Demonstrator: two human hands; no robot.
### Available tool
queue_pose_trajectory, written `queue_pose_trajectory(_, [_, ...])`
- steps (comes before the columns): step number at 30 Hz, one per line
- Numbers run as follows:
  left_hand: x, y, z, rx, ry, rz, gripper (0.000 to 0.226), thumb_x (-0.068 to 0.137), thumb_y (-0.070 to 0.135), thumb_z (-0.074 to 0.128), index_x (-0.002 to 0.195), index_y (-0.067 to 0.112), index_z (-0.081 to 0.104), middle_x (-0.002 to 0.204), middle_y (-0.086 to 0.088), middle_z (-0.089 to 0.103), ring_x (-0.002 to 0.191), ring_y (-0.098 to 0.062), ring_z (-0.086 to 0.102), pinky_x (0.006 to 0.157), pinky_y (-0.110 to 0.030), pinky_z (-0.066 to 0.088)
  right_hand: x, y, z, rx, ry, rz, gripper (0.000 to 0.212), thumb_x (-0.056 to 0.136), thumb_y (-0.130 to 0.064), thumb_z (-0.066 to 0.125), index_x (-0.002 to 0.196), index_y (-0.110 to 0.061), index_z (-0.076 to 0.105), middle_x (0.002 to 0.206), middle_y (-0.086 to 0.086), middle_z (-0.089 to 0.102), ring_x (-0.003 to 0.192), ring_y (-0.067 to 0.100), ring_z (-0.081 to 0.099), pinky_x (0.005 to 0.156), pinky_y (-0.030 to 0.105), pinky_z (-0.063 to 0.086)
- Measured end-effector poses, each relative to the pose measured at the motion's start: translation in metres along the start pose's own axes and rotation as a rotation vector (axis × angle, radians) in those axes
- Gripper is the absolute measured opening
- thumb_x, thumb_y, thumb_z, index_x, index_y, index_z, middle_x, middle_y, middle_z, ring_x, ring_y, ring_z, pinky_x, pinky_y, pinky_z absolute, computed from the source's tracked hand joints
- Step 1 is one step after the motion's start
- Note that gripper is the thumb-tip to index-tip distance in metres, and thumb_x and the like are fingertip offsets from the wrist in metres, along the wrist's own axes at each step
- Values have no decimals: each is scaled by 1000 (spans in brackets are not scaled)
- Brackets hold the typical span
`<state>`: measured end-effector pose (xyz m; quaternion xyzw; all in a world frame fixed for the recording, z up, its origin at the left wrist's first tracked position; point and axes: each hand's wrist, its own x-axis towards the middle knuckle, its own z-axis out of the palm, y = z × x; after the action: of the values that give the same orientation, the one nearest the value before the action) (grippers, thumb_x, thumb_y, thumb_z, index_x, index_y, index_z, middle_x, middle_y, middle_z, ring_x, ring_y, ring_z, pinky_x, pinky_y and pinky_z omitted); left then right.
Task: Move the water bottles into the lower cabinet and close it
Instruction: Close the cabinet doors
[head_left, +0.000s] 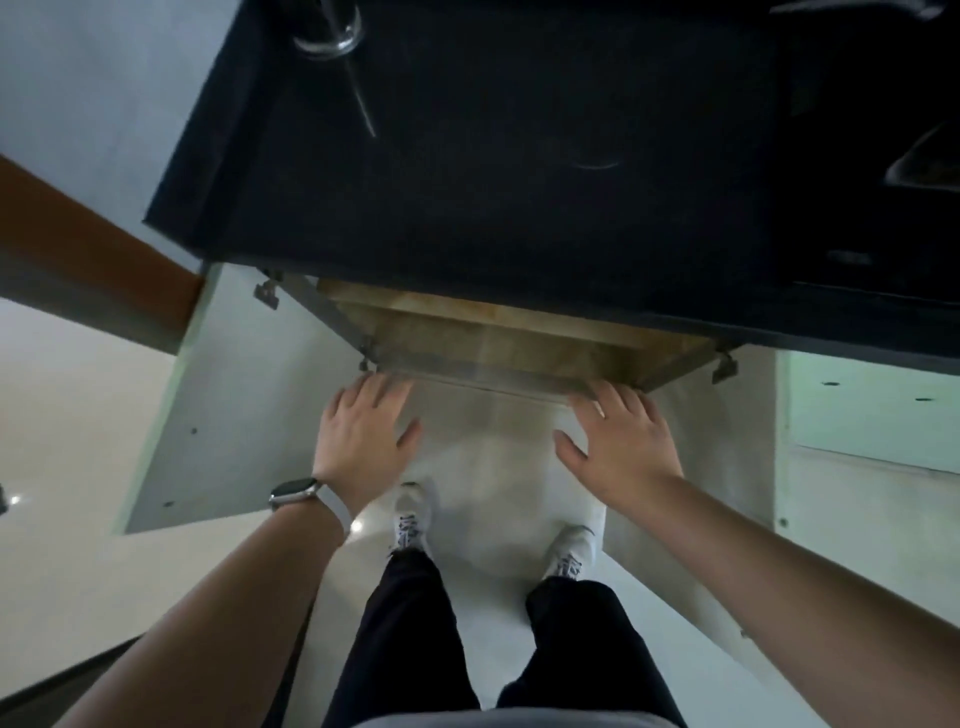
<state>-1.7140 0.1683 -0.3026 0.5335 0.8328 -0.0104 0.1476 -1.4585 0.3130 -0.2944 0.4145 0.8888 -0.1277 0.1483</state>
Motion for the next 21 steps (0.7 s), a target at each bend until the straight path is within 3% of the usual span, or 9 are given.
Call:
queue_pose_trajectory(3, [-13, -33, -13, -13, -30, -167, 58, 97, 44, 52, 149, 20, 42, 156, -9, 40, 144, -31, 33, 117, -47, 27, -9, -11, -11, -17, -16, -2, 75, 86, -62, 12, 142, -22, 44, 147, 7, 40, 133, 29, 38, 114, 43, 23])
queue_pose_trajectory(7, [-29, -90, -25, 1, -11, -318, 62, 98, 47, 49, 153, 20, 36, 162, -10, 29, 150, -31, 22, 120, -50, 22, -10, -44, -15, -11, -13, 16, 62, 92, -58, 28, 141, -23, 43, 148, 5, 37, 133, 26, 36, 114, 41, 23])
queue_pose_trajectory(11, [-45, -149, -25, 21, 21, -485, 67, 95, 45, 54, 153, 22, 29, 166, -15, 11, 153, -35, 6, 121, -51, 14, -11, -86, -16, 6, -15, 25, 74, 84, -62, 16, 139, -22, 47, 147, 6, 42, 133, 27, 39, 112, 43, 28])
queue_pose_trajectory(16, [-59, -188, -25, -43, -131, -501, 69, 91, 41, 60, 149, 17, 31, 160, -17, 19, 144, -39, 23, 106, -55, 40, -16, -133, -14, -39, -32, 58, 59, 95, -56, 36, 143, -21, 43, 150, 7, 37, 136, 27, 35, 113, 42, 25])
queue_pose_trajectory(21, [-61, -200, -26, -98, -114, -468, 59, 87, 26, 61, 142, 16, 41, 152, -14, 28, 132, -40, 33, 99, -53, 41, -20, -169, -11, -42, -35, 69, 60, 97, -56, 34, 145, -22, 40, 151, 7, 36, 138, 27, 34, 115, 41, 23])
